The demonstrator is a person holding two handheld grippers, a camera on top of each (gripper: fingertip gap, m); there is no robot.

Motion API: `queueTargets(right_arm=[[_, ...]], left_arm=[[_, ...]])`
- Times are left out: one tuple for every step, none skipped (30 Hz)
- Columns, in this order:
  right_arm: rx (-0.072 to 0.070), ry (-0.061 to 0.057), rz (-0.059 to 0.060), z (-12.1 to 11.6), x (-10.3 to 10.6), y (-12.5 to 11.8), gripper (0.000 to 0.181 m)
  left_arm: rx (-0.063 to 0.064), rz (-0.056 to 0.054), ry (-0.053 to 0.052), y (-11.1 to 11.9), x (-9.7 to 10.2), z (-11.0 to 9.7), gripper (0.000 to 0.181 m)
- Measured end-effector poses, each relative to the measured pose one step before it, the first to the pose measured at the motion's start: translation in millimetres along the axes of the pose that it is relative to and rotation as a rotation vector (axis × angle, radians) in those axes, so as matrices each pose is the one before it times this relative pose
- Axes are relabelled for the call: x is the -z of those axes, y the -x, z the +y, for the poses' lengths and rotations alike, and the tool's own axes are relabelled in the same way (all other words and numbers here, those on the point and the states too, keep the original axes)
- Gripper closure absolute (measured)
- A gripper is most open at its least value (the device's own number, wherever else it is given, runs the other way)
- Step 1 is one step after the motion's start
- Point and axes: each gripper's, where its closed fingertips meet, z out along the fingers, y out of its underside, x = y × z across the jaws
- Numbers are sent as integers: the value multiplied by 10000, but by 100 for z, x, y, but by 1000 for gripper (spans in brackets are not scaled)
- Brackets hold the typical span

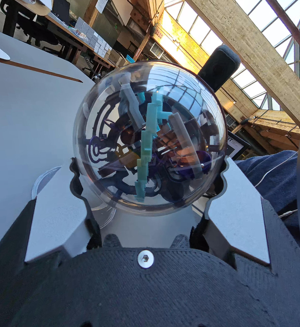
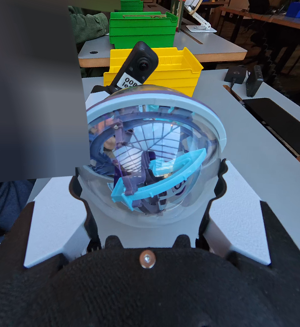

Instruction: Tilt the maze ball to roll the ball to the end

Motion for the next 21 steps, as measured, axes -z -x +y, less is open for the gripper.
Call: queueTargets(right_arm=[[-160, -19, -28, -19, -18, -61, 28], [-134, 5, -28, 29, -13, -48, 28], [-125, 45, -32, 92, -19, -45, 27], [-89, 10, -25, 53, -16, -25, 27], [-66, -19, -30, 21, -14, -8, 27], [-86, 26, -28, 71, -13, -22, 27], [-85, 49, -26, 93, -17, -32, 27], [-75, 27, -35, 62, -7, 0, 27], [-101, 14, -38, 47, 7, -21, 27], [-119, 3, -35, 27, 22, -15, 27], [-88, -16, -46, -29, 36, 9, 27], [-74, -42, -51, -76, 46, 26, 27], [-106, -44, -50, -91, 55, 17, 27], [-31, -52, -20, -98, 61, 4, 27], [-33, -3, -19, -37, 45, 9, 27], [17, 14, -4, 15, 24, 3, 27], [61, 68, 15, 104, -10, -9, 27], [2, 95, 6, 181, -35, -19, 27], [-53, 56, 4, 127, -55, -51, 27], [-85, 2, -8, 53, -46, -46, 27], [-83, -36, -12, -26, -30, -32, 27]], left_arm=[[169, 14, -8, 47, -4, -7, 29], [148, 0, -6, 43, -5, 12, 29], [122, -17, -1, 56, -7, 30, 29], [98, -14, -2, 33, -3, 31, 29], [85, -6, 9, 31, -6, 48, 29], [89, -11, 11, 35, -4, 49, 29], [94, -5, -2, 51, -11, 60, 29], [105, 6, 0, 39, -28, 80, 29], [124, 11, -10, 29, -24, 69, 29], [141, 24, -32, 20, -47, 60, 29], [145, 48, -16, -16, -54, 84, 29], [147, 63, 25, -41, -59, 117, 29], [133, 58, 25, -58, -62, 81, 29], [78, 38, -9, -54, -64, 24, 29], [35, 16, -14, -32, -35, 13, 29], [-23, -9, -14, -6, -24, 6, 29], [-65, -37, -2, 47, -6, 8, 29], [-29, -48, 32, 87, 20, 31, 29], [32, -34, 25, 89, 21, 24, 29], [78, -10, 2, 61, 16, 8, 29], [89, 6, -15, 24, 16, -10, 29]])
